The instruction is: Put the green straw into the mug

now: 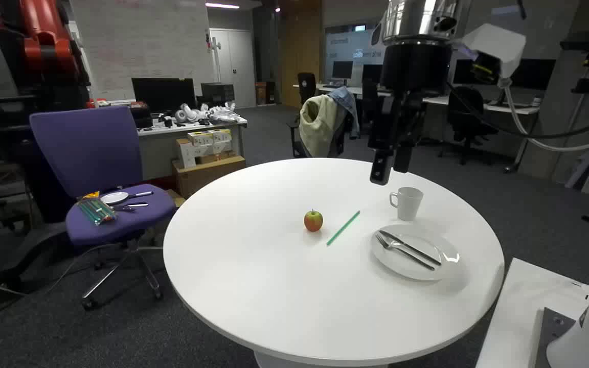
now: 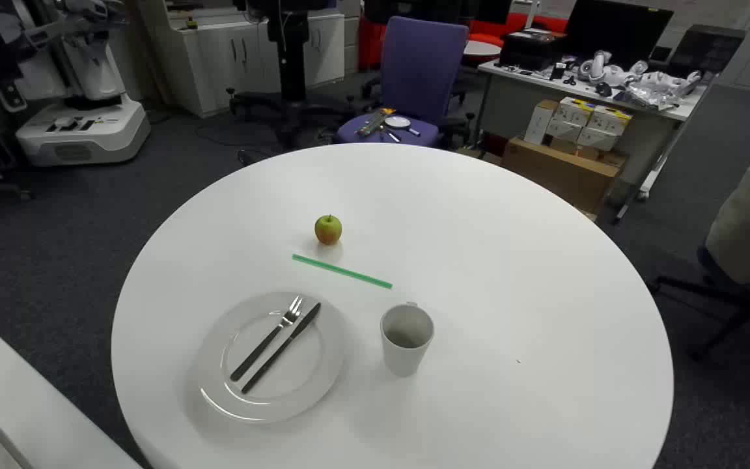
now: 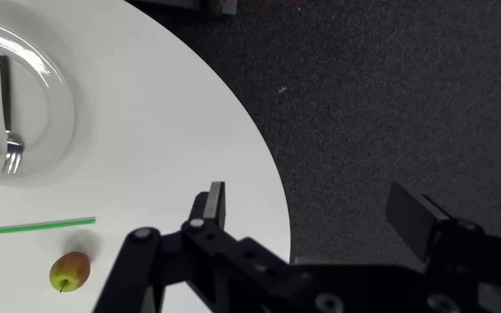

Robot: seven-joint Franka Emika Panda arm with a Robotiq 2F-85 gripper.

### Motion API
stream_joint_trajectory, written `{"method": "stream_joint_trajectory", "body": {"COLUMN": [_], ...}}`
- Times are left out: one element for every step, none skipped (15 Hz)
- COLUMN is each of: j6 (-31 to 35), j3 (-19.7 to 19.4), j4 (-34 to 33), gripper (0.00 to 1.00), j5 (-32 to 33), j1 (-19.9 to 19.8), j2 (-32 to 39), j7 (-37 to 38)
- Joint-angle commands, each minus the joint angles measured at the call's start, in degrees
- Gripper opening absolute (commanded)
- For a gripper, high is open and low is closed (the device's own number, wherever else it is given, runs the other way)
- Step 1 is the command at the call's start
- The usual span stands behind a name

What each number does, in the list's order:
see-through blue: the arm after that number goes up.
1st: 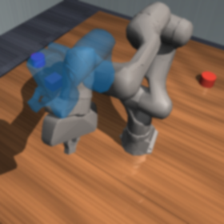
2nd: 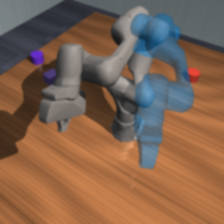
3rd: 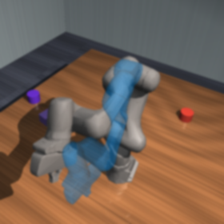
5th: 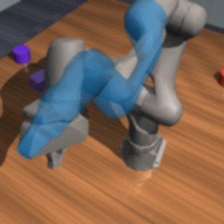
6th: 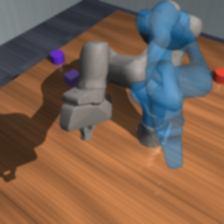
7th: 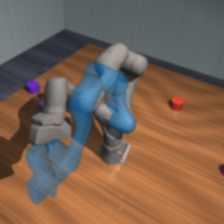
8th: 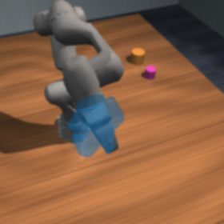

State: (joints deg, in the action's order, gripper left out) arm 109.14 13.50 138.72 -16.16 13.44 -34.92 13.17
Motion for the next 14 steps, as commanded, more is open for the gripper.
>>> {"method": "stream_joint_trajectory", "body": {"j6": [-0.2,-0.2,-0.2,-0.2,-0.2,-0.2,-0.2,0.3,-0.1,0.3,1.1,2.3,4.7,6.2], "j3": [0.3,0.3,0.3,0.3,0.3,0.3,0.3,0.6,-0.2,-1.0,-1.7,-2.4,-2.9,-4.3], "j4": [-0.1,-0.2,-0.2,-0.2,-0.2,-0.2,-0.2,0.4,0.7,1.3,1.9,2.5,3.3,3.2], "gripper": [1.0,1.0,1.0,1.0,1.0,1.0,1.0,1.0,1.0,1.0,1.0,1.0,1.0,1.0], "j5": [-0.1,-0.1,-0.1,-0.1,-0.1,-0.1,-0.1,2.0,3.1,5.1,6.8,9.2,11.5,12.2], "j1": [-0.4,-0.3,-0.3,-0.3,-0.3,-0.3,-0.3,-1.7,-2.5,-3.8,-5.0,-6.8,-8.9,-10.6], "j2": [0.0,0.0,0.0,-0.1,-0.1,-0.1,-0.1,-0.3,-0.5,-1.1,-1.4,-1.8,-2.1,-1.2], "j7": [-0.1,-0.1,-0.1,-0.1,-0.1,-0.1,-0.1,0.9,0.4,-0.1,-0.8,-0.5,1.0,1.8]}}
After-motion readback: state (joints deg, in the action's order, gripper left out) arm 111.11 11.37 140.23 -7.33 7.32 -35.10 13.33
